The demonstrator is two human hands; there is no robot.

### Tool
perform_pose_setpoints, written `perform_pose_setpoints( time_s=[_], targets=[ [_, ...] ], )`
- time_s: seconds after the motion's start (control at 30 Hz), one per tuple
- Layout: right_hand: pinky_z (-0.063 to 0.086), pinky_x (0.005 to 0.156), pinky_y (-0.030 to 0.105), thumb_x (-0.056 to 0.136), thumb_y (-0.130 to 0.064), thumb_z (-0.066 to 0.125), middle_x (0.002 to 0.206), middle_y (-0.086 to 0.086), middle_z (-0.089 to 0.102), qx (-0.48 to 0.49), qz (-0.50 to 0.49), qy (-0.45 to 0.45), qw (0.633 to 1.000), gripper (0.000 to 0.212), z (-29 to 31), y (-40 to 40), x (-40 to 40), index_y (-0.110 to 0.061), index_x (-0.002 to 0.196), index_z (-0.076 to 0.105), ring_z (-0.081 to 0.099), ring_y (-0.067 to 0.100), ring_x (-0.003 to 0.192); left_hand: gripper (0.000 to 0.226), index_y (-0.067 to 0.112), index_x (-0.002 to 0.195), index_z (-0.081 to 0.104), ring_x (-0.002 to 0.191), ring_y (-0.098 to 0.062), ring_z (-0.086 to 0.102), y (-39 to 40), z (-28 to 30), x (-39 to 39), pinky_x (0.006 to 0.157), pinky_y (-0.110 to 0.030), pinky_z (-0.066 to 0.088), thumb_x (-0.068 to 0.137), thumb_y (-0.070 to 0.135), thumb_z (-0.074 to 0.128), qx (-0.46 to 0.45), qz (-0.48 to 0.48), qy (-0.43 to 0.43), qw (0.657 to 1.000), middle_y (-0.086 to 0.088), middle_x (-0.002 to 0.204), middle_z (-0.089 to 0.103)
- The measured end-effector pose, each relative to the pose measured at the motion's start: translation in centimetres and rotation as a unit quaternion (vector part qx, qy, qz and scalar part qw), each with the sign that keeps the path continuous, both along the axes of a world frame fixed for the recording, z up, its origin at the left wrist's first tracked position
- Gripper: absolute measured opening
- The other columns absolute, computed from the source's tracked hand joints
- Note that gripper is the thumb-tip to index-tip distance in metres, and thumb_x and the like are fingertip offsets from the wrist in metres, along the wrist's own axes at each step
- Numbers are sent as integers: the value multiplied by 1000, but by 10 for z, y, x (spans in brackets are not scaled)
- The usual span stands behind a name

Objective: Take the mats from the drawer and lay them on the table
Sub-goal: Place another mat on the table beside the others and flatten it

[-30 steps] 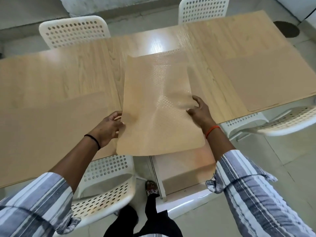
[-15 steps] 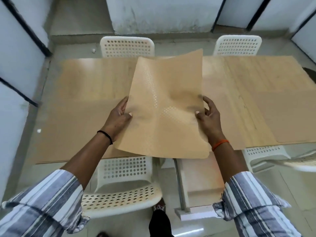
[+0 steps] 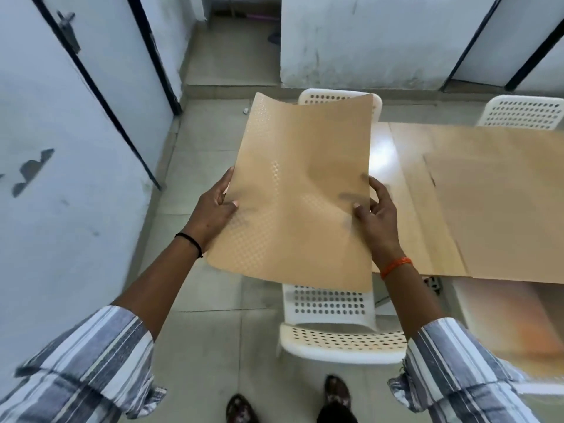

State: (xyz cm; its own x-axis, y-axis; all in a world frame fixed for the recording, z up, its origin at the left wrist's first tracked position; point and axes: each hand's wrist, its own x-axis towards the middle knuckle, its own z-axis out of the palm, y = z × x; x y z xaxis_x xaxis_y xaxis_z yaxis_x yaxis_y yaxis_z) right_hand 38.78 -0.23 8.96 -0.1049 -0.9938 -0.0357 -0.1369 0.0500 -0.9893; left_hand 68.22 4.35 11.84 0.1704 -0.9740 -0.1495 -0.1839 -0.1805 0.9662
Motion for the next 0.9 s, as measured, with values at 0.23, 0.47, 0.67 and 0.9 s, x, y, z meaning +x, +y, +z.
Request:
perform_pose_setpoints(
  time_s=[0.23, 0.47, 0.67, 0.9],
  targets=[
    [60, 76, 49, 90, 3, 51, 109, 12, 70, 15, -9, 11, 1000, 58, 6, -11, 94, -33, 136, 51, 68, 28, 90, 68, 29, 150, 32, 117, 10, 47, -16, 5, 98, 77, 2, 41, 94, -5, 48, 0, -14, -5, 1000, 19, 143, 38],
    [57, 74, 53, 89, 2, 51, 97, 15, 73, 28, -40, 21, 999, 59, -10, -72, 155, -36, 134, 53, 62, 28, 75, 69, 31, 149, 34, 92, 18, 59, -90, -8, 168, 72, -6, 47, 93, -6, 48, 14, -40, 14, 999, 23, 128, 53],
    [57, 72, 45, 90, 1, 52, 96, 13, 72, 31, -75, 7, 997, 57, -24, -159, 203, -34, 134, 53, 62, 24, 75, 70, 37, 147, 35, 109, -10, 65, -204, -18, 220, 85, -25, 54, 93, -5, 48, 35, -83, 1, 996, 5, 133, 59],
    [54, 66, 25, 91, 1, 53, 104, 5, 69, 49, -163, 28, 985, 55, -27, -248, 220, -28, 138, 51, 63, 12, 78, 72, 39, 145, 36, 111, -14, 64, -362, -24, 233, 98, -37, 51, 91, -6, 49, 84, -191, -9, 978, 3, 131, 62]
  ],
)
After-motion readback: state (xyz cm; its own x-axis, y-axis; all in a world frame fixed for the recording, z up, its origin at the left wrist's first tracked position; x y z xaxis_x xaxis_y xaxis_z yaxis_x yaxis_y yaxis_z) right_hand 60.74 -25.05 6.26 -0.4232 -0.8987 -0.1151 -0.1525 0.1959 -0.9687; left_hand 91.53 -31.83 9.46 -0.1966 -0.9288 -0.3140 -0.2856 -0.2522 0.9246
